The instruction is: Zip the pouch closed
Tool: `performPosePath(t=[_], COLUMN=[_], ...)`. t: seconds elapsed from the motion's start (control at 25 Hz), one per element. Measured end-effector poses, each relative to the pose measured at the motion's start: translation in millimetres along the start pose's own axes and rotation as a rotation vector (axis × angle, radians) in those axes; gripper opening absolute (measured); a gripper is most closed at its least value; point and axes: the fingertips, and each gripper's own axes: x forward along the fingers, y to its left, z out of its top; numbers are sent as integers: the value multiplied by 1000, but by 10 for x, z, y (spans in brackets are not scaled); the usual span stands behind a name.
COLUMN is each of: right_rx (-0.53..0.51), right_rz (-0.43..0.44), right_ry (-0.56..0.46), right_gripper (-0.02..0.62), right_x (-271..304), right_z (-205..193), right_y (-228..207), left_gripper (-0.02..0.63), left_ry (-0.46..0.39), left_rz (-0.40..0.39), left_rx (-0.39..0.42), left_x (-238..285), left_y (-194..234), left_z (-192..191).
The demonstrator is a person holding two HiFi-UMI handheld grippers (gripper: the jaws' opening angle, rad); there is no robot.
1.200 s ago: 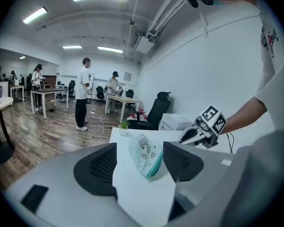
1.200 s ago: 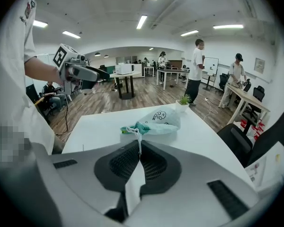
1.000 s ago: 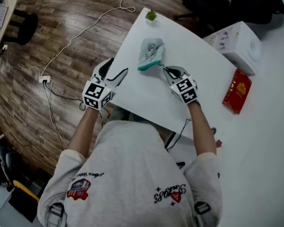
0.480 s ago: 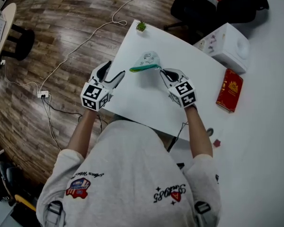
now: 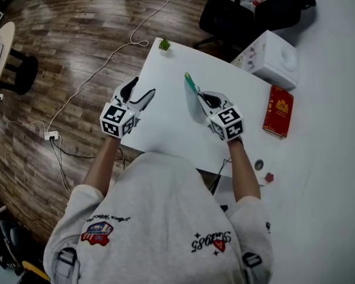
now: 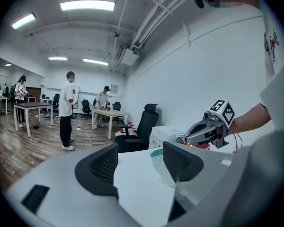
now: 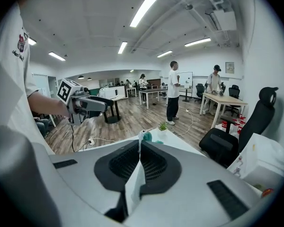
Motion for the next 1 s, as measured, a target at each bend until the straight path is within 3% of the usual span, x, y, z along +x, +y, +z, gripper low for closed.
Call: performPosePath(t=[0.56,0.84,1.0], right_rx=[64,67,68], right_rz=[-82,-78,-65], right_ry=[-131,-125,-116], right_gripper=[11,11,11], right_x=[-591,-609,-638], right_z=[347,309,247], right_y=[-49,5,61], left_gripper=[296,296,296], left_ry=[-49,-38,-19], left_rz=[-160,-216,-292], left_rx=[28,8,-59], left_x=[252,270,259], left_y=[-357,-434,-525], left_z=[382,395,366])
